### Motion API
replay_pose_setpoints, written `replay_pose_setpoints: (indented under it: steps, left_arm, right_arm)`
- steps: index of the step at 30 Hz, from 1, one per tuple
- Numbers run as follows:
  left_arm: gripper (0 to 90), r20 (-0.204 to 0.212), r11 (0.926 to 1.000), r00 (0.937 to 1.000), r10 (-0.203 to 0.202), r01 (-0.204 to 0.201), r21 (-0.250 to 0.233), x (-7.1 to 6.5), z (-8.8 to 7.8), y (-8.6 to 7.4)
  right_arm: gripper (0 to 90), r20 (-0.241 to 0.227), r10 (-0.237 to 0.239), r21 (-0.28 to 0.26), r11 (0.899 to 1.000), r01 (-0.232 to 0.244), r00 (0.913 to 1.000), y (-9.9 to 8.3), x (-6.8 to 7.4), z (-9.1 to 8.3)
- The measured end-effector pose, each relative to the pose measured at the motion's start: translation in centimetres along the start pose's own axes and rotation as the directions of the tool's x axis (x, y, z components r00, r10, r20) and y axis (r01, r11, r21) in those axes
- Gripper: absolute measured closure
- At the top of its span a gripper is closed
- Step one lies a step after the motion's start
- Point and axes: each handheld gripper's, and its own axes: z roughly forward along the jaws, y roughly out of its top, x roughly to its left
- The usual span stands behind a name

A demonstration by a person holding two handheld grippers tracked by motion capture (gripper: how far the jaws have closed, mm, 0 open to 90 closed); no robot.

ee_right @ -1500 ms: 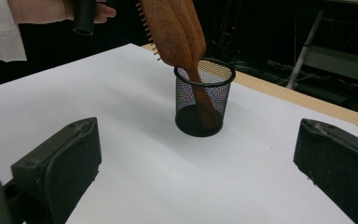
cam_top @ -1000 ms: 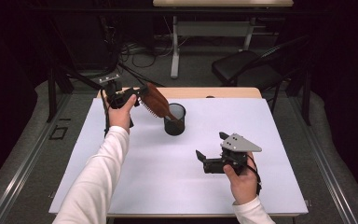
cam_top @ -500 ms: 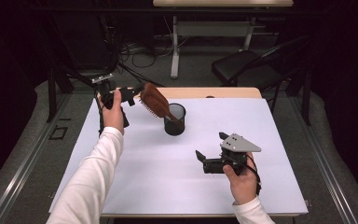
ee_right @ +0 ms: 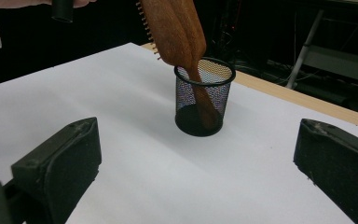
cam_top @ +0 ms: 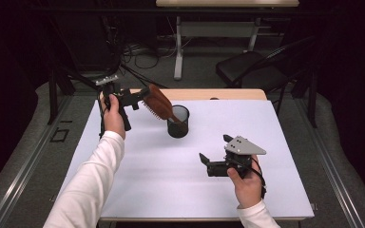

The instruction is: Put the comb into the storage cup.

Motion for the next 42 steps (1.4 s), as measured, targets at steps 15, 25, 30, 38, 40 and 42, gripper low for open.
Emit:
replay_pose_setpoints:
  steps: [15, 25, 30, 38, 40, 42]
  left_arm:
    - [0.4, 0.019, 0.9999, 0.9998, 0.012, -0.012, 0.01, -0.2, -1.0, 0.2]
    - [0.5, 0.039, 0.9987, 0.9989, 0.028, -0.03, 0.042, -0.2, -2.1, 0.5]
    - [0.5, 0.029, 0.994, 0.9968, 0.074, -0.076, 0.078, -0.1, -2.6, 0.6]
    - [0.4, 0.039, 0.9865, 0.9919, 0.121, -0.124, 0.106, 0.0, -3.4, 0.6]
    - [0.4, 0.047, 0.9815, 0.9895, 0.136, -0.141, 0.129, 0.1, -3.5, 0.6]
    - [0.4, 0.054, 0.9768, 0.9872, 0.15, -0.157, 0.146, 0.0, -3.6, 0.5]
  right_arm:
    - [0.3, -0.001, 0.0, 0.0, 1.0, 0.0, 1.0, 0.0, 0.0, 0.0]
    - [0.0, -0.009, -0.001, 0.0, 1.0, 0.001, 1.0, 0.1, 0.1, 0.1]
    - [0.0, -0.013, 0.001, 0.0, 1.0, -0.001, 0.9999, 0.1, 0.0, 0.1]
    - [0.0, -0.013, 0.0, -0.001, 1.0, 0.0, 0.9999, 0.2, 0.0, 0.1]
    - [0.0, -0.013, -0.001, 0.001, 1.0, 0.001, 0.9999, 0.2, -0.1, 0.1]
    - [0.0, -0.008, -0.001, 0.002, 1.0, 0.001, 1.0, 0.2, -0.1, 0.1]
